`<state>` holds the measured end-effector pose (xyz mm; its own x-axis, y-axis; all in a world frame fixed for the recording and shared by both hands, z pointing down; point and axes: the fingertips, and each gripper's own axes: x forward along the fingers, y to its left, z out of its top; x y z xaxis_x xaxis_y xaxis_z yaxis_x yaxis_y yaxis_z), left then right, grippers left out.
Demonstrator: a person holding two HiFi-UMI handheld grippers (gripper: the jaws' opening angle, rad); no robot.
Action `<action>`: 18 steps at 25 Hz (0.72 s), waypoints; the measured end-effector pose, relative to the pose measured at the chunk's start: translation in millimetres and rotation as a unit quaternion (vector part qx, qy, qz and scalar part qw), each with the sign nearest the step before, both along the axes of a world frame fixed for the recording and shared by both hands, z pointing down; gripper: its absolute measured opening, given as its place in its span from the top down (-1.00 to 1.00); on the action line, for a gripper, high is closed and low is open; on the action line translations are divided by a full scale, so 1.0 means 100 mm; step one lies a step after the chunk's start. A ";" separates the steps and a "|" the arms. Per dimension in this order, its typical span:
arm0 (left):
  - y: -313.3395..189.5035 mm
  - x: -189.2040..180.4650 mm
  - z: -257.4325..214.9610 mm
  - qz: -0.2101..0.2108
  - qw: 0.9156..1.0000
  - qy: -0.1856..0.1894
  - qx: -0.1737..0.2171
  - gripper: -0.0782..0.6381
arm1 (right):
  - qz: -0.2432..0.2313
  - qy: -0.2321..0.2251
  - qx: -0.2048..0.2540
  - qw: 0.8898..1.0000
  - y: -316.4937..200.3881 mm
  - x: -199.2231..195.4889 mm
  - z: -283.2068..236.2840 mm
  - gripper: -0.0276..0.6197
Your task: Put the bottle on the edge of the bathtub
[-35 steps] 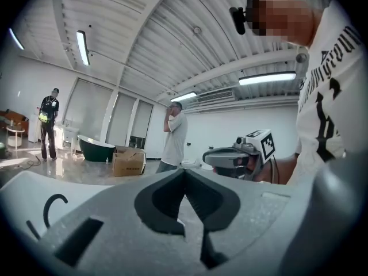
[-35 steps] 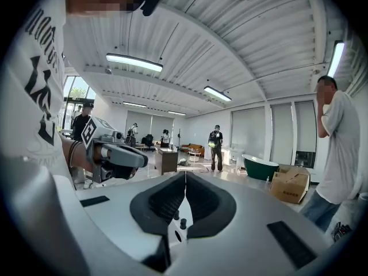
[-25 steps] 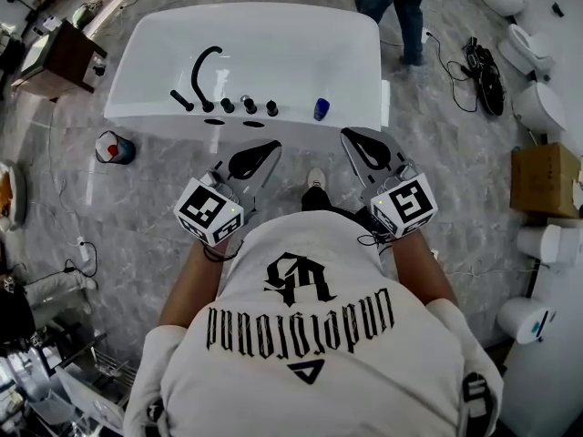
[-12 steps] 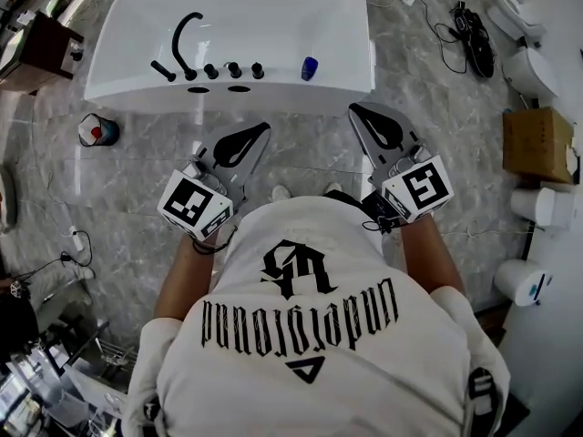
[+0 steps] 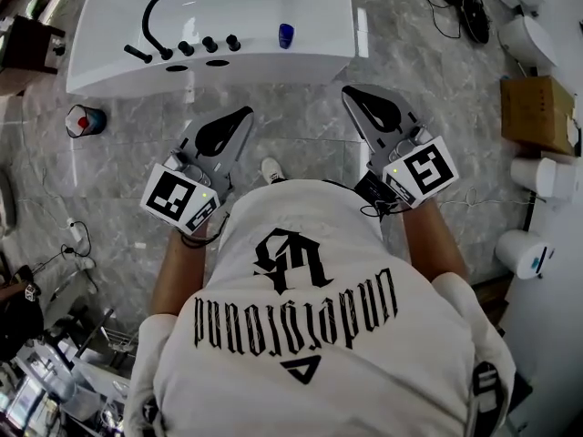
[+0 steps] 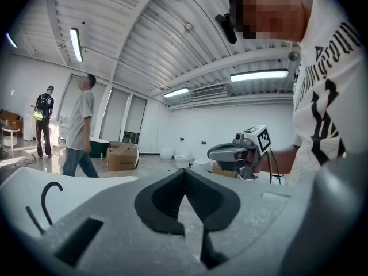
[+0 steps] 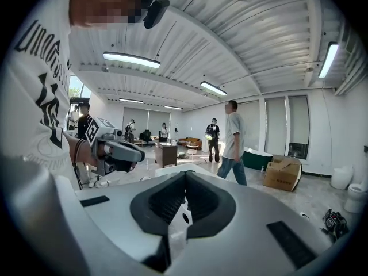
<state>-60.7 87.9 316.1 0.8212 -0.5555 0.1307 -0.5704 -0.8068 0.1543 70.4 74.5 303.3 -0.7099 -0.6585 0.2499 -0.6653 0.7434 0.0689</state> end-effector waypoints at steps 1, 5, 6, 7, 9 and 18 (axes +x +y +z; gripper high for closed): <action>0.03 0.08 0.02 0.001 1.000 -0.001 -0.001 0.74 | -0.001 -0.002 -0.001 1.000 0.04 0.07 0.01 0.87; 0.18 0.37 0.09 0.004 1.000 -0.005 -0.011 0.74 | -0.007 -0.012 -0.007 1.000 0.24 0.37 0.08 0.87; 0.22 0.45 0.09 0.004 1.000 -0.005 -0.012 0.74 | -0.008 -0.014 -0.006 1.000 0.29 0.45 0.08 0.87; 0.27 0.52 0.09 0.004 1.000 -0.006 -0.012 0.74 | -0.010 -0.015 -0.005 1.000 0.34 0.52 0.08 0.87; 0.37 0.67 0.09 0.004 1.000 -0.008 -0.012 0.74 | -0.015 -0.015 -0.003 1.000 0.45 0.66 0.08 0.87; 0.80 1.22 0.09 0.004 1.000 -0.015 -0.009 0.74 | -0.034 -0.016 0.000 0.999 0.91 1.18 0.12 0.87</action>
